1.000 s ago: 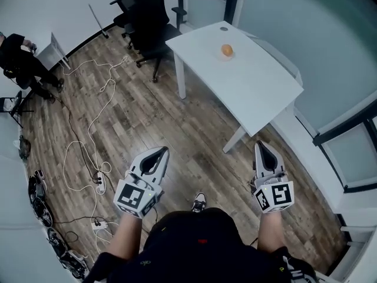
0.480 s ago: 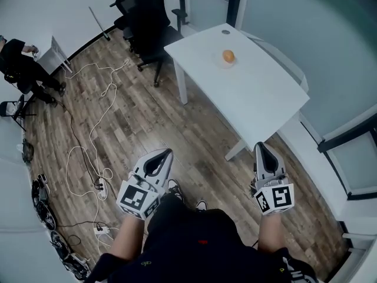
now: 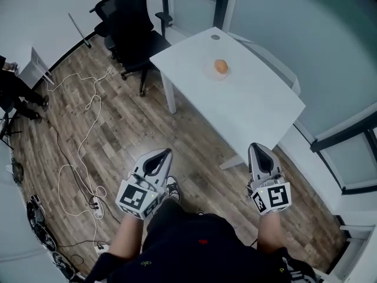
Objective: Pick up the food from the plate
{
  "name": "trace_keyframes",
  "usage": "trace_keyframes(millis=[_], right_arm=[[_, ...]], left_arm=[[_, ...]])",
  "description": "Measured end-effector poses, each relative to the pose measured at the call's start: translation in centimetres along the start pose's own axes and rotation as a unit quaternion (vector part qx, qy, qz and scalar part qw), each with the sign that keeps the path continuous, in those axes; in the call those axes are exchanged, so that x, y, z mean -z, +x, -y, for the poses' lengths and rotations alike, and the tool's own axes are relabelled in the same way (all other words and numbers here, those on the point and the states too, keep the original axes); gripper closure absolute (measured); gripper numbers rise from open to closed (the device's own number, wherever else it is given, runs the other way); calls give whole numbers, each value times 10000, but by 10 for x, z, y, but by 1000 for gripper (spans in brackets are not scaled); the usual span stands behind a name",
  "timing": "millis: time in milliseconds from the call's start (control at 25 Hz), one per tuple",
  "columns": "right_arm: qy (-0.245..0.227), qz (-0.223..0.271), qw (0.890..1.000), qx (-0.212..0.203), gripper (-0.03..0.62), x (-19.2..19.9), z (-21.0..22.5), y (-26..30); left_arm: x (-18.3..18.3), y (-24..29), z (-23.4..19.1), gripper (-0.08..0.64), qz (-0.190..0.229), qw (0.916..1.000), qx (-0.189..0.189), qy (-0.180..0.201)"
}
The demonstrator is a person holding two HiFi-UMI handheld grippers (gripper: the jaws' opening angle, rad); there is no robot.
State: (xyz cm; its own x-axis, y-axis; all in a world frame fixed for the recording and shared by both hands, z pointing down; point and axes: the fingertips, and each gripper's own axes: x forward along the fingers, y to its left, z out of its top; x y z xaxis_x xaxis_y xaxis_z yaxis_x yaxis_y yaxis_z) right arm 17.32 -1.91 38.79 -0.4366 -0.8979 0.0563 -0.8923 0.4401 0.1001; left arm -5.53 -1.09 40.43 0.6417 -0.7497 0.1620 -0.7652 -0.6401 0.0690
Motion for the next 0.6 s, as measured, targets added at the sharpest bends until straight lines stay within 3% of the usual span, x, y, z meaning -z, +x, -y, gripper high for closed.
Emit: trace_keyframes(millis=[400, 600], right_arm=[[-119, -188, 9996, 164, 568, -14, -14, 156], [-136, -249, 9992, 287, 568, -17, -18, 205]], left_arm=[[-20, 53, -150, 537, 89, 9993, 324, -141], [-19, 72, -199, 537, 82, 9989, 469, -14]])
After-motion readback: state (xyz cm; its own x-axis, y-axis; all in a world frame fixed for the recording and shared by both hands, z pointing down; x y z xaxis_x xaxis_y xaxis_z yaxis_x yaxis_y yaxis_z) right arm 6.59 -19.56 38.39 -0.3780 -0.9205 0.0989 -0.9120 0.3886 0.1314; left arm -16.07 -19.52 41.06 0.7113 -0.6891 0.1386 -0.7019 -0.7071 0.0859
